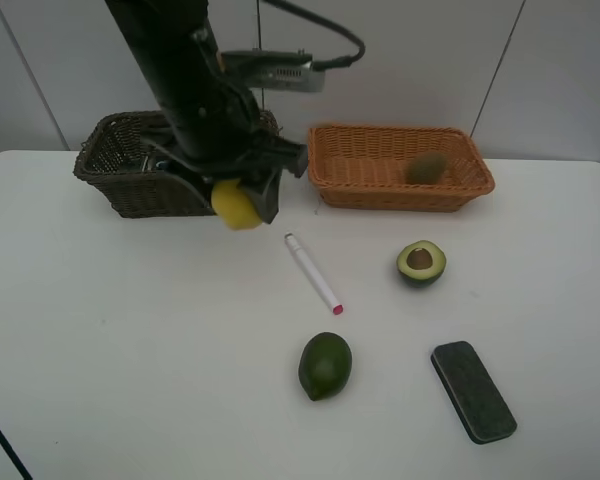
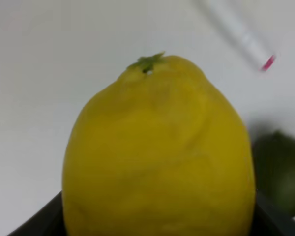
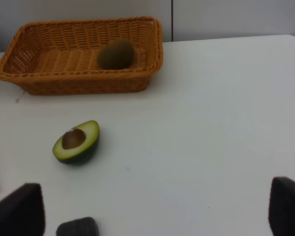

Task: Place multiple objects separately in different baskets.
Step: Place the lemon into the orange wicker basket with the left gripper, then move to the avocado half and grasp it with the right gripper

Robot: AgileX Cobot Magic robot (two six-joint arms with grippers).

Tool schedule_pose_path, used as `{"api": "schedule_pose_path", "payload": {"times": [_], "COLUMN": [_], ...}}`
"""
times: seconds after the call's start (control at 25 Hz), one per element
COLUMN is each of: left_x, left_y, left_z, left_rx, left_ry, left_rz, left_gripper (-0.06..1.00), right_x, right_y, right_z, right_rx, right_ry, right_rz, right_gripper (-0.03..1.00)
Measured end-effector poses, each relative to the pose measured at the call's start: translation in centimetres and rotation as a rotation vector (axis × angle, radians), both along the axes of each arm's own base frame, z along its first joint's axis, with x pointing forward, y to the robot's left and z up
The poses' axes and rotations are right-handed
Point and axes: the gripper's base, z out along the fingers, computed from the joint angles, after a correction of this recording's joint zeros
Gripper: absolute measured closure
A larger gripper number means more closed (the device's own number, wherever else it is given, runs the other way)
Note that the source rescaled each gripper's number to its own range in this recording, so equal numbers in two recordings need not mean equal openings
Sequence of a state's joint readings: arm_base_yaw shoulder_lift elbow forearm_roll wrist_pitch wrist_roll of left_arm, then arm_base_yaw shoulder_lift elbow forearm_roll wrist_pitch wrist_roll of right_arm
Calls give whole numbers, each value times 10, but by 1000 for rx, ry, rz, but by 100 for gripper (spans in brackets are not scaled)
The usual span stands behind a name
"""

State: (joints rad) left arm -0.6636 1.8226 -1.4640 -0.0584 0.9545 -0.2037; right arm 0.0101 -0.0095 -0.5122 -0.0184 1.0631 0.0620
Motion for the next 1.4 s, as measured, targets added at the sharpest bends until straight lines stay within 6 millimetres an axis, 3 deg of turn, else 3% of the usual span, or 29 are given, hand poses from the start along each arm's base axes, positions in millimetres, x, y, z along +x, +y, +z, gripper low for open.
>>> {"api": "schedule_pose_path", "payload": {"times": [0.16,0.4,0.52,0.68,0.72,0.84,0.92,1.04,1.28,1.4], "left_x": [50,124,148,164,166,170,173,175,159,146], "left_y": [-39,-96,-112,-121,-120,-117,-113,-106,-73,-53], "left_z": [13,-33,-59,-99,-106,-120,-117,-98,-16,8], "left_rx": [-95,-212,-265,-280,-277,-261,-264,-266,-206,-135], "left_ry": [-121,-280,-351,-388,-388,-375,-383,-393,-304,-205], "left_rz": [-1,-1,3,7,10,15,25,34,54,61], "left_gripper": [42,42,42,41,37,6,-2,-5,-5,-5], "right_x": [0,0,0,0,0,0,0,0,0,0], "right_y": [0,0,0,0,0,0,0,0,0,0], "right_z": [0,0,0,0,0,0,0,0,0,0], "right_rx": [0,0,0,0,0,0,0,0,0,0], "right_ry": [0,0,0,0,0,0,0,0,0,0], "right_rz": [0,0,0,0,0,0,0,0,0,0], "right_gripper": [-3,-3,-3,-3,-3,-3,-3,-3,-3,-3]}}
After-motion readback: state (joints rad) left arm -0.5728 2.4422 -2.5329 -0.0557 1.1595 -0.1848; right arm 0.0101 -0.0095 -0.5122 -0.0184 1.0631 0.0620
